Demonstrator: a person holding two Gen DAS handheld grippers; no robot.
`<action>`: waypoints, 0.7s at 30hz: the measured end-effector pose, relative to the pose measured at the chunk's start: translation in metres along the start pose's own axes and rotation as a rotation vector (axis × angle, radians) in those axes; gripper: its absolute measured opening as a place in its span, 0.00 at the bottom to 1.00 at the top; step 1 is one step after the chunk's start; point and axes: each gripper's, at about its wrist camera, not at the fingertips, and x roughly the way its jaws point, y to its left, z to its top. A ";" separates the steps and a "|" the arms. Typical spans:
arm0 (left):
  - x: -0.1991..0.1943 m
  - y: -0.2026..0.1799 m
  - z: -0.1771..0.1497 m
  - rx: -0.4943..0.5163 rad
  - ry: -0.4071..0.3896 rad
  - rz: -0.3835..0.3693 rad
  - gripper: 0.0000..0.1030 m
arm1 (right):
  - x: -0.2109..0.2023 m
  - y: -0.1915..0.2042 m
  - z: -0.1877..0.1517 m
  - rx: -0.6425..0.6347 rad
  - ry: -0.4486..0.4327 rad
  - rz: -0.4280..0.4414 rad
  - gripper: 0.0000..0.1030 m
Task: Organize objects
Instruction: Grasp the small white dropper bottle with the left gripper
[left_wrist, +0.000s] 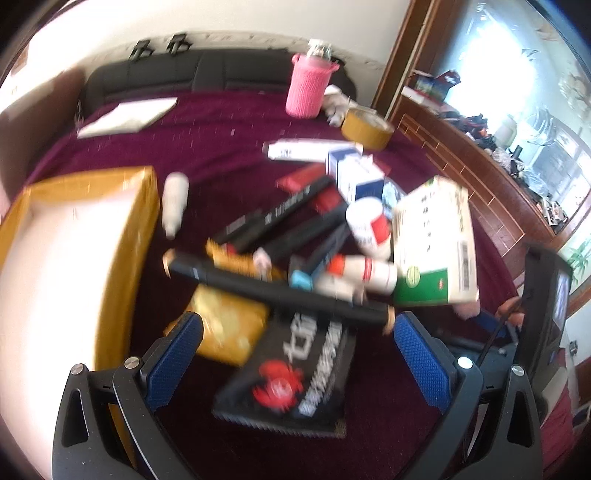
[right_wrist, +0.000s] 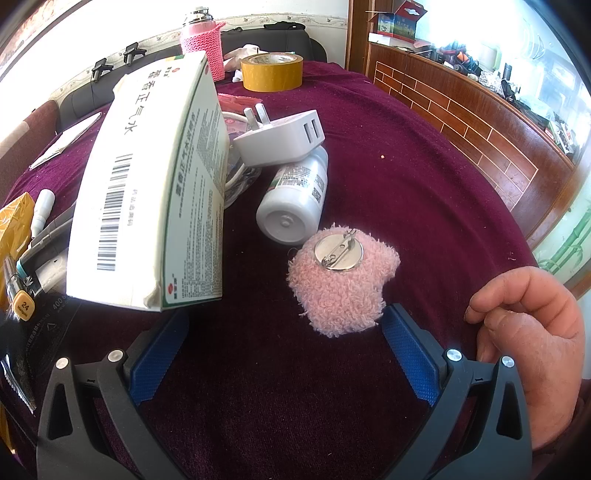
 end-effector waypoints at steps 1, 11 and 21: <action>0.000 0.003 0.009 0.009 -0.006 -0.007 0.98 | 0.000 0.000 0.000 0.000 0.000 0.000 1.00; 0.038 0.074 0.053 -0.172 0.056 -0.128 0.90 | 0.001 -0.002 0.001 0.000 0.000 0.000 1.00; 0.051 0.095 0.065 -0.223 0.072 -0.094 0.70 | 0.002 -0.003 0.001 0.000 0.000 0.000 1.00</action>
